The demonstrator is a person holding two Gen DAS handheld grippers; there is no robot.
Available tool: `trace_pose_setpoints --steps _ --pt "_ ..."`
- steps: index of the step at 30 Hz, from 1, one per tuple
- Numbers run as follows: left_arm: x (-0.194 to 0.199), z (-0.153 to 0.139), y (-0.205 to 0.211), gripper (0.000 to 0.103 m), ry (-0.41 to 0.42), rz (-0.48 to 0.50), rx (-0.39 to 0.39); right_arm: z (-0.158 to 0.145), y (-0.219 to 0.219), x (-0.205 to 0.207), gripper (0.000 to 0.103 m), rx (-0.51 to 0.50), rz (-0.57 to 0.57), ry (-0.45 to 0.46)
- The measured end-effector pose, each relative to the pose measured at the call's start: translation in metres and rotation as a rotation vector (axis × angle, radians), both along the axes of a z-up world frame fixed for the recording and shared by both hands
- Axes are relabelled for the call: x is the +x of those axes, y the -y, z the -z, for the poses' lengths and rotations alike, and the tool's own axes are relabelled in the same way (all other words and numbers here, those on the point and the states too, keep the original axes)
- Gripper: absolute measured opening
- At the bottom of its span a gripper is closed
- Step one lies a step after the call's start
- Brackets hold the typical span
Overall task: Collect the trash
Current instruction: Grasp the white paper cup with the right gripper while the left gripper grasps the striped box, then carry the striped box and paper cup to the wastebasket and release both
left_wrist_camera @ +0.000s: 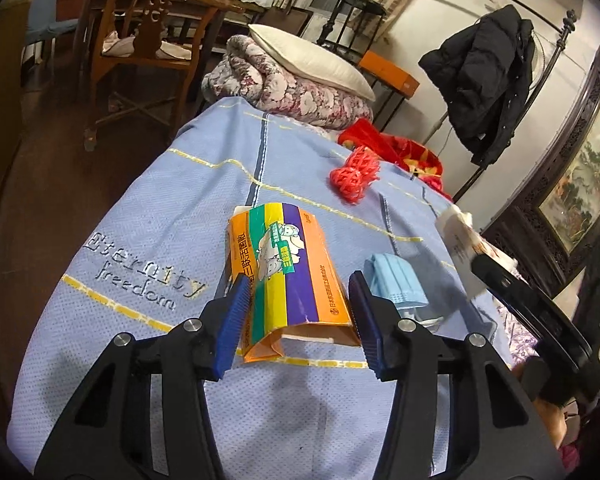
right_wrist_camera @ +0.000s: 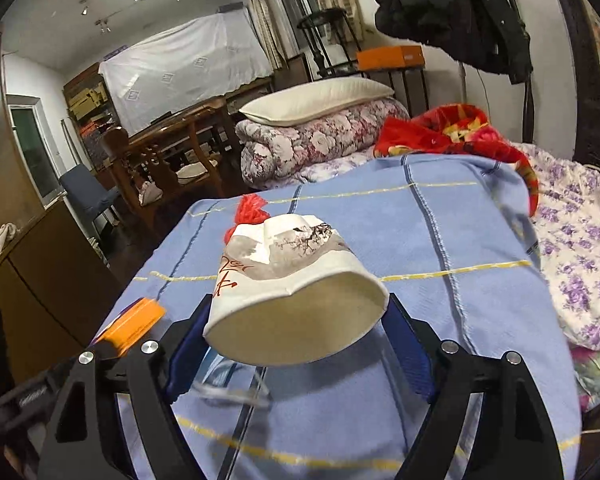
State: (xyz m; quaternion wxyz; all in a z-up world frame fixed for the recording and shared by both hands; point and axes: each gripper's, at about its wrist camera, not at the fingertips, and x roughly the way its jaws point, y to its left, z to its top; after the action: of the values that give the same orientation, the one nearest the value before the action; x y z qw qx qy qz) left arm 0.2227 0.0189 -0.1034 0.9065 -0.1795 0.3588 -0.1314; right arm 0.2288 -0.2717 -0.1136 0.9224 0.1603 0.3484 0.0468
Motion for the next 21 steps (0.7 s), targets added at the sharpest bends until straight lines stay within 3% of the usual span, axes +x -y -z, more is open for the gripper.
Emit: trace_pose_setpoints --steps 9,14,21 --pt "-0.018 -0.017 0.001 0.05 0.086 0.024 -0.044 -0.039 0.012 -0.057 0.081 -0.02 -0.003 0.074" --pt "-0.052 -0.032 0.015 0.05 0.176 0.025 0.039 -0.054 0.027 -0.096 0.081 -0.028 0.009 0.089" --pt "-0.105 -0.042 0.039 0.05 0.213 0.065 0.08 -0.071 0.05 -0.144 0.081 -0.038 0.022 0.106"
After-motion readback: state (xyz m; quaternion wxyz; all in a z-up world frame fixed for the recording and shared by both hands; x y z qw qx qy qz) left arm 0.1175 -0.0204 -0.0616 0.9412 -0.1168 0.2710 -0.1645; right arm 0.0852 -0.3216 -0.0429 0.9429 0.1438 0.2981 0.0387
